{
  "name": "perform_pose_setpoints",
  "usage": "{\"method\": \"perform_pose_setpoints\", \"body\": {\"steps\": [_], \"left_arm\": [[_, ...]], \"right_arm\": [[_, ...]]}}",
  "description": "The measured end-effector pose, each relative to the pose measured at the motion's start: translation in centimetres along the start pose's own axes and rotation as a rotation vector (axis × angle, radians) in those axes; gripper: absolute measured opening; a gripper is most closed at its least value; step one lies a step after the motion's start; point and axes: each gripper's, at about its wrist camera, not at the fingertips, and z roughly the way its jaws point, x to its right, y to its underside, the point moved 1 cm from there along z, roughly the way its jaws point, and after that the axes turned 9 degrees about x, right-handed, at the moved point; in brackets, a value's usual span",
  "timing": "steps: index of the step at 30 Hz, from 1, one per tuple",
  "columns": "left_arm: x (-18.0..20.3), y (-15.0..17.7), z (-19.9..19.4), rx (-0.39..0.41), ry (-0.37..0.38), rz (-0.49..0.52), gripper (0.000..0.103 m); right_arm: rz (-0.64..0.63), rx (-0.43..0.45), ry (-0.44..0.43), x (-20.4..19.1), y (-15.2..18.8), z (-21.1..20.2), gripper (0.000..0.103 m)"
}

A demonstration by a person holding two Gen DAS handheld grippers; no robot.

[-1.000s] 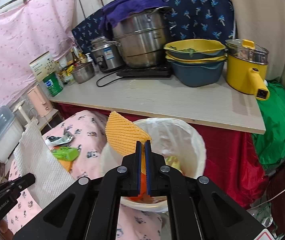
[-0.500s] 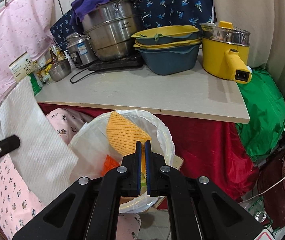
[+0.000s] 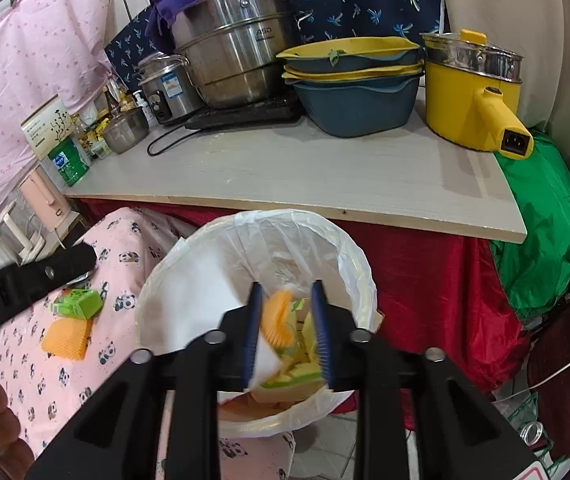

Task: Collect trash
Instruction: 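Carry the paper towel and foam net over the bin and release both, then grasp the orange foam net with the left gripper while the right grasps the green tea carton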

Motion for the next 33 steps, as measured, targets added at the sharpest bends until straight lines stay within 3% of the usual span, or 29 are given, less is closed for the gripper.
{"method": "perform_pose_setpoints", "body": {"steps": [13, 33], "left_arm": [[-5.7, 2.3, -2.0, -0.033, -0.12, -0.071, 0.058], [-17.4, 6.5, -6.4, -0.066, -0.286, -0.219, 0.068]], "right_arm": [[-0.045, 0.007, -0.061, -4.1, 0.2, -1.1, 0.038], [-0.194, -0.072, -0.203, -14.7, 3.9, -1.2, 0.042]]}}
